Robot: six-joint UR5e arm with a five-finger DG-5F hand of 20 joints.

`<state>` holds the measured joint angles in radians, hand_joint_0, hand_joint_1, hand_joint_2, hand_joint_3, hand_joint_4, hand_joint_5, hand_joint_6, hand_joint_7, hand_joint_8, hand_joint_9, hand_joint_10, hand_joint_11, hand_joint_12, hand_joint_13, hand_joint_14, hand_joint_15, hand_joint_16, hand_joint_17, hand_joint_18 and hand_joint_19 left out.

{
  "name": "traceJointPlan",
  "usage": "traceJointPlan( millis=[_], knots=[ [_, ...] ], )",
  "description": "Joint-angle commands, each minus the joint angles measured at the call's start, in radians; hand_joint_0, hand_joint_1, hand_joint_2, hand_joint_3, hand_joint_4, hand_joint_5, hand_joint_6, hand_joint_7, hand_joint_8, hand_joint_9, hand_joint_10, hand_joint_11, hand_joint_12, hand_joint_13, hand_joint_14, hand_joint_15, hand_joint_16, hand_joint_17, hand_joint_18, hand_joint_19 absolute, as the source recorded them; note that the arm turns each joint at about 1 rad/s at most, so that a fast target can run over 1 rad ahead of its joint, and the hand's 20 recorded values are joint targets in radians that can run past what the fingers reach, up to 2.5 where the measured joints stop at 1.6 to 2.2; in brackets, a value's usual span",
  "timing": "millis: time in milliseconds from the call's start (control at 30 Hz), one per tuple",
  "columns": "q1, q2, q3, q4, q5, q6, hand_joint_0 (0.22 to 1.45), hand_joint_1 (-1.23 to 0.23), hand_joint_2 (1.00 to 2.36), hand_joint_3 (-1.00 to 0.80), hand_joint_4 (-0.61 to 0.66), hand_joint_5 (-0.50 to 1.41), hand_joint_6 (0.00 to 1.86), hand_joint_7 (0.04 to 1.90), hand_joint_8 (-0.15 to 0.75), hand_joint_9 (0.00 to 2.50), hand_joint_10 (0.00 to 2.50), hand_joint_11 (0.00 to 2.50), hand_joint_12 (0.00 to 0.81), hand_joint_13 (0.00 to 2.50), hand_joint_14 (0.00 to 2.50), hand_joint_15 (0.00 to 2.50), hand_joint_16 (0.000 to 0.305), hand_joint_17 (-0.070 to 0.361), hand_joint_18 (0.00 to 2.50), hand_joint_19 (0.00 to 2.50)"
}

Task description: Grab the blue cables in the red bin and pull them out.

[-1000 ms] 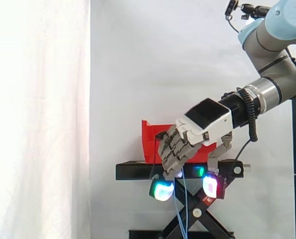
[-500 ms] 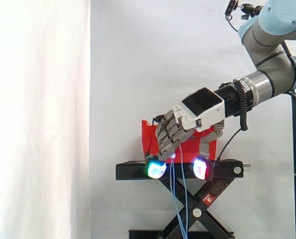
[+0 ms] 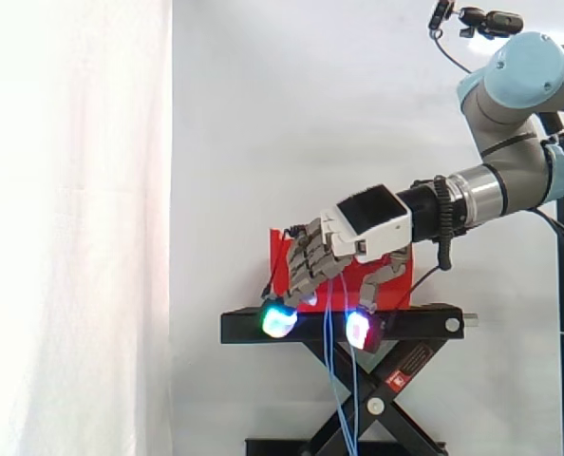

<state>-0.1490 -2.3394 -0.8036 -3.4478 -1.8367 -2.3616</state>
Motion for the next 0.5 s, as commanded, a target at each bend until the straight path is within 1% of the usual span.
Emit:
traceJointPlan(
  millis=[0,100,233,467],
  knots=[
    [-0.004,0.0,-0.017,0.018,-0.003,0.0,0.76,-0.91,1.0,-1.0,0.2,0.45,0.01,0.41,0.294,0.77,0.02,1.13,0.394,0.73,0.02,0.72,0.053,0.118,0.53,0.58],
    [-0.007,0.0,-0.025,0.024,-0.003,0.0,0.76,-0.91,1.0,-1.0,0.2,0.46,0.01,0.41,0.294,0.77,0.02,1.12,0.394,0.72,0.02,0.72,0.052,0.118,0.53,0.58],
    [-0.01,0.0,-0.026,0.024,-0.012,0.0,0.76,-0.91,1.0,-1.0,0.21,0.48,0.01,0.43,0.292,0.78,0.02,1.13,0.393,0.72,0.02,0.72,0.052,0.117,0.53,0.58],
    [-0.015,0.002,-0.005,0.021,-0.027,-0.003,0.77,-0.89,1.0,-1.0,0.24,0.55,0.01,0.56,0.292,0.79,0.02,1.14,0.393,0.73,0.02,0.72,0.052,0.116,0.54,0.59]
  ],
)
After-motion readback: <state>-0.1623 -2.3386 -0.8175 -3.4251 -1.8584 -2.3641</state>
